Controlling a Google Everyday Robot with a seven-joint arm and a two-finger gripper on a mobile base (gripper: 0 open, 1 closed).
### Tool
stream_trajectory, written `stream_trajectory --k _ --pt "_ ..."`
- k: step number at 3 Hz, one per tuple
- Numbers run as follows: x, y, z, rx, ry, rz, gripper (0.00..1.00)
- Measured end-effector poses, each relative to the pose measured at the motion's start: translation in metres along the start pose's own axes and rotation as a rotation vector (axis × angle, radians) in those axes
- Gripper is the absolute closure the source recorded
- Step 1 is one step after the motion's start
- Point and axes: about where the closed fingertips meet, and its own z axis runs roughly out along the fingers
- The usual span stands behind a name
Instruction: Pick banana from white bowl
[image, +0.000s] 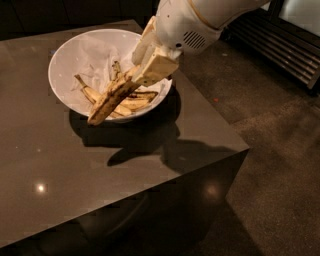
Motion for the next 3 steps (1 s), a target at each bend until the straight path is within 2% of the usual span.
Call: stream_trajectory --k 1,3 --pt "-0.003 0.020 -0.006 0.002 -0.002 0.028 1.00" --pt "-0.020 0.098 -0.037 0.070 -0.004 0.156 1.00"
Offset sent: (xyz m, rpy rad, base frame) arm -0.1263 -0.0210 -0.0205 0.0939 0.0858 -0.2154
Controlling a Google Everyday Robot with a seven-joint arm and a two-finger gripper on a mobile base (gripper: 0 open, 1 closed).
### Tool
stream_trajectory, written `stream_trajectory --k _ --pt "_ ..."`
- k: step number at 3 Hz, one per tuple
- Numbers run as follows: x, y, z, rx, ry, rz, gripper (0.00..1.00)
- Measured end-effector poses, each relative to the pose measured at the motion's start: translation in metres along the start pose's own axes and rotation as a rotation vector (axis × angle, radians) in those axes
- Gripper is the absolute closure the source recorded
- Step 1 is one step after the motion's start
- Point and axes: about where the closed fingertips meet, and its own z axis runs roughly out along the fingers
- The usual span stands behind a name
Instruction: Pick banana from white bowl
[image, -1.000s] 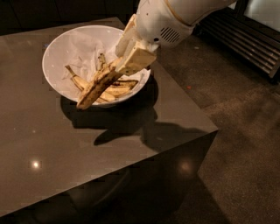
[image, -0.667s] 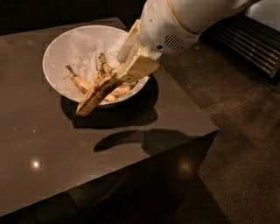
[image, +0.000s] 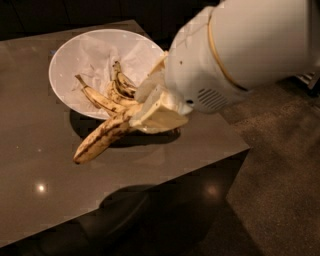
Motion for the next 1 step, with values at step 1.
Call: stream_trajectory --k 1 --pt "-0.0069 0.0060 -0.0034 0.005 0.000 -0.008 1.00"
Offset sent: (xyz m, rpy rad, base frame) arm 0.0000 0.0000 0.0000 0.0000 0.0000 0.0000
